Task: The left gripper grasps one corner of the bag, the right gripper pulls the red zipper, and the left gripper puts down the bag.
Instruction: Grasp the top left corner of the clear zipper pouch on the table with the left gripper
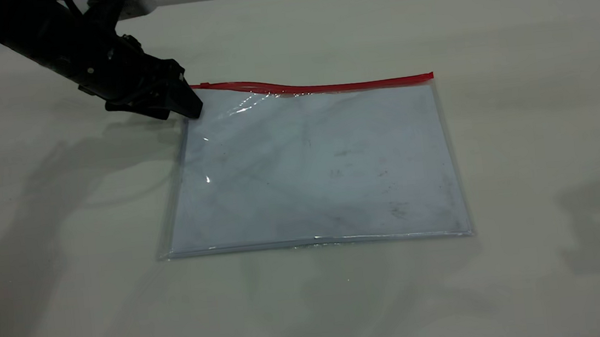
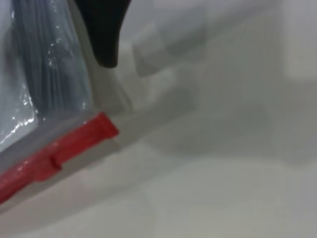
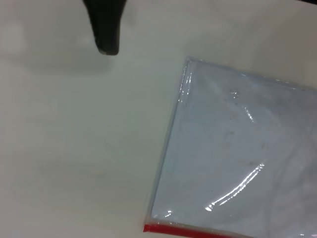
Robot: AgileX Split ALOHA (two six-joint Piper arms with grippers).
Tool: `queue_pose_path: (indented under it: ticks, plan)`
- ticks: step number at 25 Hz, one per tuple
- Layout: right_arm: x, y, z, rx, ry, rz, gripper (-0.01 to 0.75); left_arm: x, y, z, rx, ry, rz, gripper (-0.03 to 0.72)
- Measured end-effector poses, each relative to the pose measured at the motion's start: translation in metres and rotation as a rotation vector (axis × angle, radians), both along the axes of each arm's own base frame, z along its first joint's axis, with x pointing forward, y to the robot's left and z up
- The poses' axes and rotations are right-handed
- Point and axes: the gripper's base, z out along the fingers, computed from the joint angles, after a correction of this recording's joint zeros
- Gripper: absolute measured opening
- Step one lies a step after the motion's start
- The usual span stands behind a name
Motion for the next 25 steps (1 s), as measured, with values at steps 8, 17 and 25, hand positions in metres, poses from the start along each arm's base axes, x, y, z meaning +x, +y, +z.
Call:
queue_pose_path:
  ticks: [8,17,25]
  plan:
    - [0.0,0.0,0.0,0.0,0.0,0.0,0.576,0.001,-0.005,-0.019,-0.059,-0.007,0.02,0.585]
    - [0.0,0.0,0.0,0.0,0.0,0.0,0.576,0.005,-0.013,-0.015,-0.172,-0.083,0.015,0.511]
    - [0.0,0.0,0.0,0.001,0.0,0.0,0.576,0.0,-0.017,-0.023,-0.234,-0.053,-0.012,0.149]
